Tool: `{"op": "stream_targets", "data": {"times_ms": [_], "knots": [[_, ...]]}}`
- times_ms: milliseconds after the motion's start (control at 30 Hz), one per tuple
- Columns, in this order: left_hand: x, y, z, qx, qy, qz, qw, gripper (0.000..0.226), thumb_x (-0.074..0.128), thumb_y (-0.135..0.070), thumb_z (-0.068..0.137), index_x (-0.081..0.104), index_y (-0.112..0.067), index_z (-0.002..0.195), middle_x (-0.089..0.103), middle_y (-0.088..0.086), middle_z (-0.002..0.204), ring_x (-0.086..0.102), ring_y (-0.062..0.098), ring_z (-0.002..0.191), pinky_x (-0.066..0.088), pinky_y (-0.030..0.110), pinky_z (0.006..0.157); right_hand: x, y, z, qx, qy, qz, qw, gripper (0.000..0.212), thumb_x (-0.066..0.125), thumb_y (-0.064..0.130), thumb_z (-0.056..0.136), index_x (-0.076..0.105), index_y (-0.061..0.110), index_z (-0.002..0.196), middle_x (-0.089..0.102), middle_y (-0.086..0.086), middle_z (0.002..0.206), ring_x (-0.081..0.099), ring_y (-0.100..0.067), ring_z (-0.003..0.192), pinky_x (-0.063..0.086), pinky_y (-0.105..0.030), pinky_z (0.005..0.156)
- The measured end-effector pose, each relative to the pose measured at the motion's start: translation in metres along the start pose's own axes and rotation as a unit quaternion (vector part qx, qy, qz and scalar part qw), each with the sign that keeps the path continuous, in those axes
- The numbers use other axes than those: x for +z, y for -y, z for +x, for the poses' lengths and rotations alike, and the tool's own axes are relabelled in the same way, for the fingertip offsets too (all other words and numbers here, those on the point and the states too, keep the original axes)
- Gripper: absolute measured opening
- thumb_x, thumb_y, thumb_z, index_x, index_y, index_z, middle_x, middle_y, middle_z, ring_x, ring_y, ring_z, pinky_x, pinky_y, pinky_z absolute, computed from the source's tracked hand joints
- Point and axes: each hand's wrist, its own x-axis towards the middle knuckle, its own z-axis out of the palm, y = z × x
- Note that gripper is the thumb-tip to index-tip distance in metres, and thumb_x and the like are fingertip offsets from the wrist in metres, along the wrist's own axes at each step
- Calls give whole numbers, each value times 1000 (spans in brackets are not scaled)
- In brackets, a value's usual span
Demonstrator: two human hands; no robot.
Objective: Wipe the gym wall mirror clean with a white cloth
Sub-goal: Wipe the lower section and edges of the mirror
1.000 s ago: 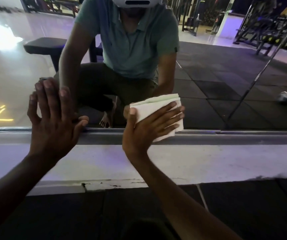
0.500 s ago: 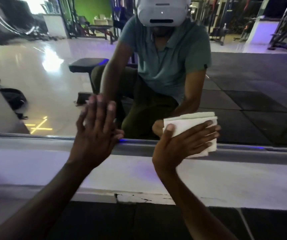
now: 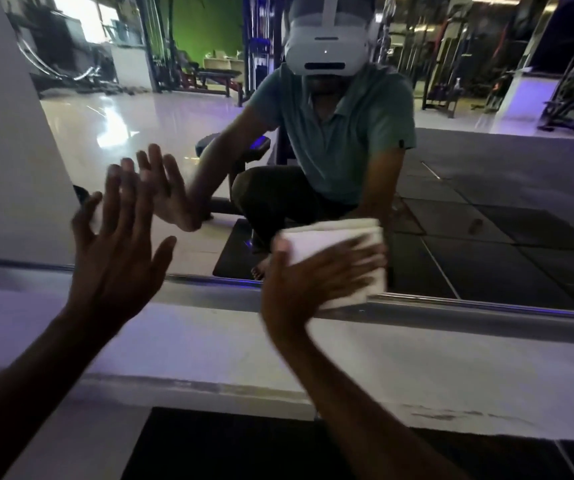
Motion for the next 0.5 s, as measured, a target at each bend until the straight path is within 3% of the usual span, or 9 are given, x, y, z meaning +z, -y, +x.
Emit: {"op": "stream_targets", "data": {"times_ms": [100,200,267,400,433,500], "knots": [[5,53,-1,-54,-14,-13,998,78,31,-42,110,-13,-11,165,-12,16,172,-3,35,163,12,62,125,6,58,-63,-185,90,-5,979,96,30,70,103,11,0,166,4,-30,172,3,-52,159,3,-68,127],[12,89,-1,-100,1,-40,994,77,28,-43,111,-8,-1,165,-3,27,173,-2,41,162,16,70,124,8,33,-44,-333,112,2,936,86,40,56,106,4,7,168,6,-23,174,0,-43,162,1,-64,128],[16,89,3,-121,-14,-59,991,76,27,-41,111,-4,4,164,0,28,172,-1,40,162,14,67,125,3,-1,-2,-316,66,-2,947,88,35,57,106,0,5,167,11,-21,174,-3,-37,162,2,-64,129],[26,78,9,-114,-47,-48,991,79,28,-47,110,-6,-2,166,-5,25,172,-2,37,162,11,53,127,-18,-14,38,-119,-18,-4,993,103,25,72,103,6,-10,162,3,-32,171,3,-48,161,9,-71,125],[30,81,9,-114,-52,-39,991,80,29,-49,109,-5,-4,166,-6,21,172,-1,36,163,11,52,127,-16,3,29,-108,-15,2,994,107,24,75,101,5,-10,162,1,-32,172,1,-49,161,6,-69,127],[40,88,7,-113,-74,-33,990,81,32,-50,109,1,-4,167,-4,18,173,2,35,163,11,49,126,-5,49,-3,-172,25,-5,985,108,26,76,99,0,-7,163,-7,-29,172,-5,-50,160,-3,-64,128]]}}
